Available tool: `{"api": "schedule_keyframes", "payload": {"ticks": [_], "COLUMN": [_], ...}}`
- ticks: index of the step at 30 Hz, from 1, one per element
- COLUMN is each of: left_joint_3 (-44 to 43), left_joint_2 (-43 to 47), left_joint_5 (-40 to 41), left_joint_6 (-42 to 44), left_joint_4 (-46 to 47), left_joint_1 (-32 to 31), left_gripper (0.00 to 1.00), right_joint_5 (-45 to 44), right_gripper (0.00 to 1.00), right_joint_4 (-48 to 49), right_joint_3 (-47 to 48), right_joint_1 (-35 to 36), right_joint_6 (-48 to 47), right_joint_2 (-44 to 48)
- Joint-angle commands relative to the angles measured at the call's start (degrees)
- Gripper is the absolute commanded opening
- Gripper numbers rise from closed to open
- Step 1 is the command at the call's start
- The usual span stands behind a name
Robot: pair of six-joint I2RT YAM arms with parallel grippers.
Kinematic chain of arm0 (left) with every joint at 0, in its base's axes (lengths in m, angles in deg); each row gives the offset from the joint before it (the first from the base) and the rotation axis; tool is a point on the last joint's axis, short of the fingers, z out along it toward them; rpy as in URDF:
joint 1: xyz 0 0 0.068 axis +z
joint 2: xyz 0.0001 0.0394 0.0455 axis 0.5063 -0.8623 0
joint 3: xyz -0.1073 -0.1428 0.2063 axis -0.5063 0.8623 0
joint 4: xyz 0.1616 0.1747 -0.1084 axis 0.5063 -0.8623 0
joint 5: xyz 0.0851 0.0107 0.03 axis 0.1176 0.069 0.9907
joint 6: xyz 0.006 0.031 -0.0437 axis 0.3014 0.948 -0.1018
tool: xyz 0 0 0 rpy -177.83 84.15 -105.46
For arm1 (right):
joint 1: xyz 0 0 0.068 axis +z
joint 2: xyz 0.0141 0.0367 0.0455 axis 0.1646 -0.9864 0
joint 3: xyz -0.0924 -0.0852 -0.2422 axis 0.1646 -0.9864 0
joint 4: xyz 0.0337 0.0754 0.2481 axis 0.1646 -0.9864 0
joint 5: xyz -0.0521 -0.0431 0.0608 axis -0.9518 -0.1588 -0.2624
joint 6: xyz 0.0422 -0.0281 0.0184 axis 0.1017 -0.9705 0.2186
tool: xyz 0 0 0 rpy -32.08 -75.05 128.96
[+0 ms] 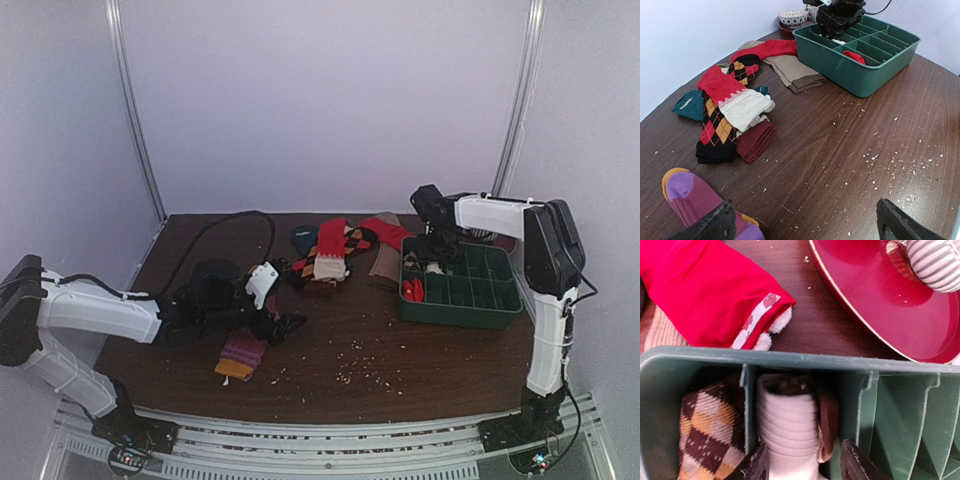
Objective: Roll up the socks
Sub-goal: Pick up the pair of socks from the center of the board.
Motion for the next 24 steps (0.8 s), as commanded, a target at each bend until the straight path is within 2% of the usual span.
{"api": "schedule_keyframes", "payload": {"ticks": [1, 10, 14, 19, 24], "left_joint_3": [-2.2, -3.3, -4.7, -7.0, -8.3], "left_joint_2": [-0.3, 0.9, 1.9, 5.0, 8.0], "left_joint_5": [-0.7, 2.3, 7.5, 15.5, 22.9], "left_joint_6": [-0.1, -0.3, -1.8, -7.5, -13.5], "left_joint_4": [0.6, 0.1, -1.8, -7.9, -19.4], "left_joint_1": [0.3, 0.3, 0.3, 3.1, 6.1], "left_gripper": [0.97, 0.98, 0.98, 0.98, 0.98], "right_joint_5": [-2.7, -1.2, 3.5, 7.9, 20.6], "right_gripper": [0.51, 0.51, 0.5, 0.5, 0.49], "right_joint_4": [-1.8, -0.8, 4.4, 8.9, 24.4], "right_joint_3": [-1.3, -3.2, -7.1, -9.2, -18.5], "right_joint_1": [-0.4, 0.7, 2.0, 10.4, 19.4], "right_joint_6": [0.9, -2.8, -3.5, -6.3, -8.7], "right_joint_2": [5.7, 13.7, 18.3, 19.7, 23.3]}}
